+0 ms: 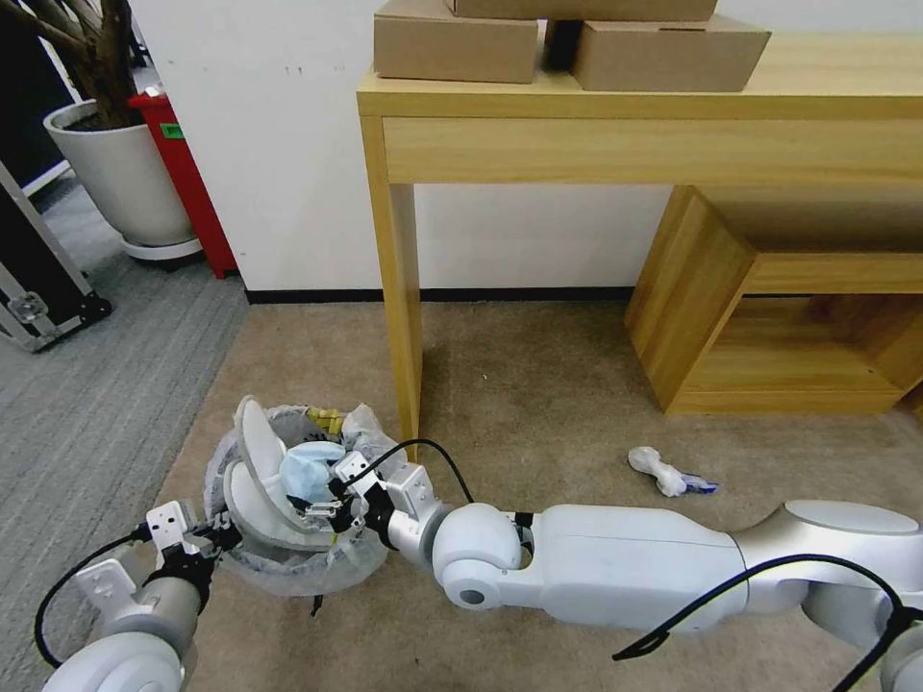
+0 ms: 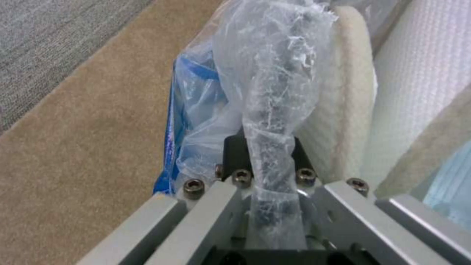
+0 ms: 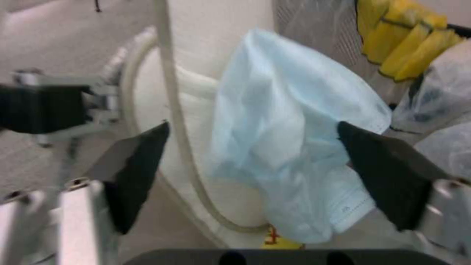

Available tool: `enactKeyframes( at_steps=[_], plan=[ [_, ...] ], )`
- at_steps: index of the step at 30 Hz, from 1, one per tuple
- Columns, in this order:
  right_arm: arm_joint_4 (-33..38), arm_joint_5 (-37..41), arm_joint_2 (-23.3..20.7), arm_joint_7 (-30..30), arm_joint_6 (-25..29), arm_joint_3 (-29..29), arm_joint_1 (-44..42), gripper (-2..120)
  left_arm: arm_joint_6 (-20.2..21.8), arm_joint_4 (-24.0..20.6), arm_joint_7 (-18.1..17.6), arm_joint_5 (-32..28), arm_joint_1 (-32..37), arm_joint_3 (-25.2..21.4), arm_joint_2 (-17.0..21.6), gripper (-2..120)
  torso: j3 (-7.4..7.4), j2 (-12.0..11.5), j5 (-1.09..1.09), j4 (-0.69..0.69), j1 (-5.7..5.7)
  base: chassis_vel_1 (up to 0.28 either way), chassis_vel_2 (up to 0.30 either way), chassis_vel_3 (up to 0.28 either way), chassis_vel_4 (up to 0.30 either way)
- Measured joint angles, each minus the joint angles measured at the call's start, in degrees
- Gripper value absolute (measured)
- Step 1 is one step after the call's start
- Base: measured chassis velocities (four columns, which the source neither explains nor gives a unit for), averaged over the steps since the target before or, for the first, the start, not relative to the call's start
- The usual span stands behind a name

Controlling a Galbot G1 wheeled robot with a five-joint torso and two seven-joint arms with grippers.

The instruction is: Pick up the trash bin and place the garbage on the floor into it.

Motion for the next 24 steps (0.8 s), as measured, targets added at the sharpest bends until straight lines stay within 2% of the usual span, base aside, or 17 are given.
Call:
enactKeyframes(
  at_steps=[2,6,11,19,24],
  plan=[
    [0.97,-0.24,-1.12,-0.97,0.71,0.10,0.00,98,0.03,0.21,-0.01,0.06,-0.05,0.00,-0.07,0,0.00,0.00,0.00,0.00,0.00,0.000,0.000,0.000,0.000],
    [2.30,-1.38,-3.38,-2.52,2.01,0.51,-0.03,99,0.05,0.47,-0.06,0.15,-0.24,0.00,-0.08,0,0.00,0.00,0.00,-0.01,0.00,0.000,0.000,0.000,0.000],
    [3.71,-2.70,-5.28,-3.42,3.03,1.60,-0.63,96,0.20,0.48,-0.14,0.37,-0.24,0.11,-0.23,0,0.00,0.00,0.00,-0.01,0.00,0.000,0.000,0.000,0.000],
    [4.27,-4.05,-5.88,-5.04,5.96,5.00,-2.15,92,0.40,0.45,-0.14,0.74,0.21,0.03,-0.42,0,0.00,0.00,0.00,0.00,0.00,0.000,0.000,0.000,0.000],
    [4.88,-3.59,-6.72,-6.75,7.92,12.53,-4.19,95,0.76,0.29,1.00,1.18,0.75,-0.85,-0.42,0,0.00,0.00,0.00,0.01,0.00,0.000,0.000,0.000,0.000]
  ],
)
